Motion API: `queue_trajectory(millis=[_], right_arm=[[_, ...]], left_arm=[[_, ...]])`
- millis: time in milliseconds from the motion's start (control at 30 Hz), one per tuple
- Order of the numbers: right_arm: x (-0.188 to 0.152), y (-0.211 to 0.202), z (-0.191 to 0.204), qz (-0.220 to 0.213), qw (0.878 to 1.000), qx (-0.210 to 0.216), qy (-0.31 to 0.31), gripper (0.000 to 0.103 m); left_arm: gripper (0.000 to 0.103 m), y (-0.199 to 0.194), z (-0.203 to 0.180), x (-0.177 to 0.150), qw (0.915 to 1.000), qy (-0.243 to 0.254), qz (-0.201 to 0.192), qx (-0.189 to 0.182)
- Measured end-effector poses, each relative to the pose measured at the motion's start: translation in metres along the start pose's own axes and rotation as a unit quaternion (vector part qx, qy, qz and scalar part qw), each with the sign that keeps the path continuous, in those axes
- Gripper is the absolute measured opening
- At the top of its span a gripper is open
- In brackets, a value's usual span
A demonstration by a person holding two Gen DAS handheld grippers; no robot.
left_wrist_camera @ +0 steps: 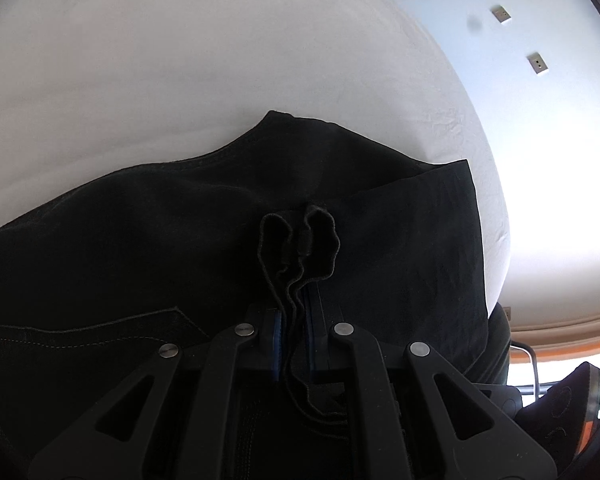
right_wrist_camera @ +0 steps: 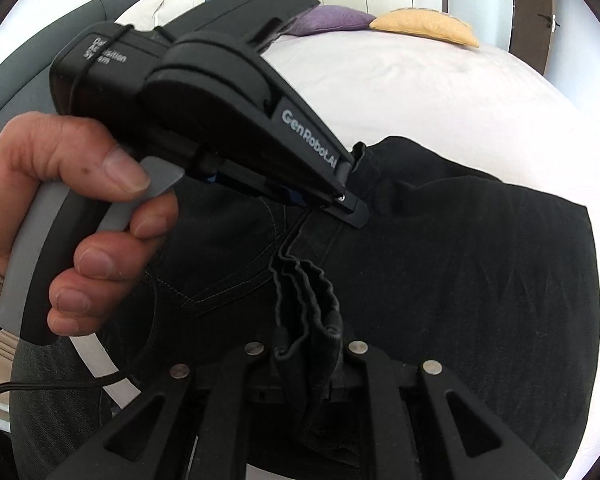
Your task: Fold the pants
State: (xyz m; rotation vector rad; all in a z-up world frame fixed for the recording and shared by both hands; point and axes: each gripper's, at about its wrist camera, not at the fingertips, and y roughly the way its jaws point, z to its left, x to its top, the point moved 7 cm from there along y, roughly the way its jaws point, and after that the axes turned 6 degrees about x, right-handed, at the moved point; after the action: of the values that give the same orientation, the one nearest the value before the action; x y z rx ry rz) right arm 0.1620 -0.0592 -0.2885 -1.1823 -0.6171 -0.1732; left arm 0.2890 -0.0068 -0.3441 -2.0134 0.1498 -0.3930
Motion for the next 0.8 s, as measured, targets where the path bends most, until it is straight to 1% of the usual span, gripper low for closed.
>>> queue_trajectory(millis=[33,67,133,200,300,367,400,467,533,600,633,667,700,767,800], right_arm=[[0.000,0.002,0.001,0.002,1.000,0.000,-0.002,0.015],[-0.001,0.005,0.003,0.007,1.000,0.001,-0.003,0.019],[-0.005,0.009,0.001,0.020,1.000,0.014,0.002,0.026],[-0.006,0.008,0.002,0.015,0.999,0.027,0.008,0.029],[-0.011,0.005,0.001,0.013,0.999,0.047,0.016,0.038],[-0.012,0.001,0.003,0.019,0.997,0.065,0.024,0.052],[-0.012,-0.004,0.002,0.021,0.996,0.078,0.032,0.054],[-0.013,-0.018,-0.001,0.014,0.995,0.094,0.038,0.055],[-0.022,-0.036,-0.004,0.011,0.993,0.108,0.045,0.055],[-0.024,-0.059,-0.015,-0.005,0.989,0.135,0.062,0.055],[-0.024,-0.071,-0.026,-0.015,0.987,0.147,0.070,0.055],[-0.026,-0.084,-0.038,-0.025,0.984,0.159,0.080,0.055],[-0.021,-0.091,-0.052,-0.032,0.980,0.174,0.093,0.055],[-0.016,-0.104,-0.090,-0.042,0.972,0.199,0.121,0.055],[-0.013,-0.107,-0.113,-0.048,0.968,0.204,0.137,0.055]], left_arm=[[0.009,0.002,0.003,0.001,1.0000,-0.003,-0.001,-0.001],[0.011,0.005,0.004,0.000,1.0000,-0.006,-0.002,0.002],[0.011,0.008,0.009,-0.004,0.9999,-0.011,-0.001,-0.005],[0.012,0.006,0.010,-0.005,0.9999,-0.012,-0.008,-0.007],[0.013,0.005,0.010,-0.011,0.9998,-0.014,-0.011,-0.004],[0.014,0.003,0.003,-0.016,0.9999,-0.010,-0.012,0.003],[0.014,0.001,0.003,-0.018,0.9998,-0.007,-0.014,0.012],[0.014,-0.003,0.006,-0.021,0.9991,0.000,-0.013,0.039],[0.013,-0.009,0.021,-0.022,0.9973,0.000,-0.009,0.073],[0.013,-0.018,0.033,-0.024,0.9942,-0.007,-0.018,0.106],[0.013,-0.027,0.034,-0.022,0.9918,-0.009,-0.030,0.124],[0.013,-0.040,0.021,-0.016,0.9910,-0.005,-0.040,0.128],[0.013,-0.046,0.012,-0.015,0.9910,0.002,-0.052,0.123],[0.013,-0.053,-0.018,-0.013,0.9921,0.014,-0.079,0.097],[0.013,-0.053,-0.037,-0.012,0.9931,0.020,-0.090,0.073]])
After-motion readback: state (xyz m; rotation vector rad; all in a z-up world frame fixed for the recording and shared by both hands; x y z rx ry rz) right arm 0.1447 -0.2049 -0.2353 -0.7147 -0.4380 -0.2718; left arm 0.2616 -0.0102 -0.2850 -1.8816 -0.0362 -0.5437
